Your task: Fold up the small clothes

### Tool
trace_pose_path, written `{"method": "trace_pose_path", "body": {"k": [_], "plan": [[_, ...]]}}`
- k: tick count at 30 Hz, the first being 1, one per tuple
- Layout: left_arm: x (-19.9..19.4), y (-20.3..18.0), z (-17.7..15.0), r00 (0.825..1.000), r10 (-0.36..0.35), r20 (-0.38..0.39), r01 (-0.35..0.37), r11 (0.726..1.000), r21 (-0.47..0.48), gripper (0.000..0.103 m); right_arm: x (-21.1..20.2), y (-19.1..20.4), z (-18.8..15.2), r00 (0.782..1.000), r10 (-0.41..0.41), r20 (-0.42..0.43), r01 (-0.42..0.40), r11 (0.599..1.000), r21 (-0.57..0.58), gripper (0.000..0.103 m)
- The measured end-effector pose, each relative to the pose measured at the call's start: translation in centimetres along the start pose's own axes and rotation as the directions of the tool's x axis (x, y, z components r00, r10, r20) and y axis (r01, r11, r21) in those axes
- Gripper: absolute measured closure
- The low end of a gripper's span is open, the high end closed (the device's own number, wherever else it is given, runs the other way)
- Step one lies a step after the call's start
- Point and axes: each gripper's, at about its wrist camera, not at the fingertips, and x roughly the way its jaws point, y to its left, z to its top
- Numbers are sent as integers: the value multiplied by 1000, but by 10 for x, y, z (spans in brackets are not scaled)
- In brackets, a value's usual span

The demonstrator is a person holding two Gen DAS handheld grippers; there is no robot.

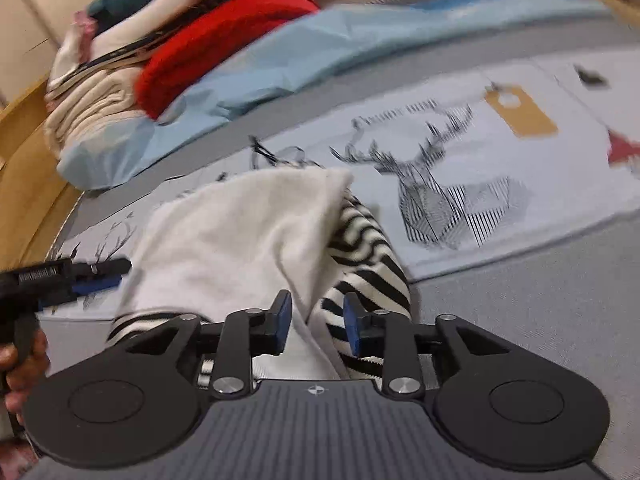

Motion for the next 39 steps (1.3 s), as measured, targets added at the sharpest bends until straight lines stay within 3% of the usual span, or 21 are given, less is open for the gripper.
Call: {"method": "trace_pose_path", "body": {"k": [3, 6, 7, 8, 9, 10, 11, 13, 17, 19, 20, 21, 23, 25, 27, 30, 32, 34, 39], "plan": [[-20, 0, -3, 1000, -22, -6, 22, 999, 26, 42, -10, 10, -3, 998, 60, 1, -60, 997, -56, 59], [-22, -9, -13, 994, -48, -103, 57, 995, 85, 46, 1, 18, -13, 994, 49, -100, -60, 992, -110, 57], [-19, -13, -20, 986, -56, -156, 74, 991, 112, 49, 8, 20, -18, 988, 24, -153, -44, 991, -129, 61], [-9, -17, -30, 973, -46, -227, 82, 985, 153, 51, 15, 20, -24, 980, -18, -198, -13, 988, -156, 77], [2, -22, -43, 960, 13, -281, 52, 973, 225, 51, 20, 18, -29, 974, -69, -218, 29, 983, -181, 81], [8, -28, -54, 956, 88, -278, 6, 948, 318, 48, 21, 16, -31, 972, -76, -222, 37, 984, -175, 85], [7, -34, -59, 960, 116, -253, -14, 929, 371, 48, 21, 12, -31, 973, -60, -225, 27, 989, -146, 92], [-3, -38, -56, 964, 99, -248, -1, 930, 368, 48, 18, 6, -29, 973, -50, -227, 27, 994, -106, 100], [-26, -37, -55, 963, 47, -264, 53, 932, 360, 49, 11, 2, -27, 974, -55, -220, 38, 996, -81, 101], [-13, -38, -71, 936, 96, -339, 55, 910, 410, 48, 8, 3, -28, 976, -39, -213, 20, 996, -89, 100], [-5, -39, -80, 931, 126, -343, 44, 893, 447, 44, 10, 4, -30, 974, -54, -222, 29, 993, -114, 100], [-2, -40, -85, 933, 142, -330, 31, 884, 467, 40, 12, 5, -33, 970, -80, -231, 48, 989, -140, 100], [-8, -43, -81, 937, 154, -315, 0, 898, 439, 40, 17, 6, -38, 960, -139, -242, 93, 977, -193, 97], [-26, -46, -77, 947, 171, -270, -47, 910, 411, 40, 9, 12, -39, 965, -162, -208, 114, 968, -223, 97], [-52, -49, -78, 957, 197, -211, -106, 919, 381, 34, -14, 25, -36, 980, -156, -124, 121, 960, -251, 97], [-103, -56, -86, 973, 205, -106, -164, 938, 306, 16, -57, 45, -34, 990, -142, 22, 142, 945, -295, 97], [-136, -66, -97, 980, 198, -37, -179, 940, 291, 15, -88, 54, -36, 987, -125, 104, 150, 946, -289, 97], [-168, -77, -113, 980, 197, 37, -199, 941, 272, 14, -120, 62, -45, 978, -104, 179, 152, 946, -286, 97], [-218, -107, -138, 962, 204, 179, -238, 951, 196, 14, -188, 72, -86, 935, -142, 325, 226, 946, -235, 97]]}}
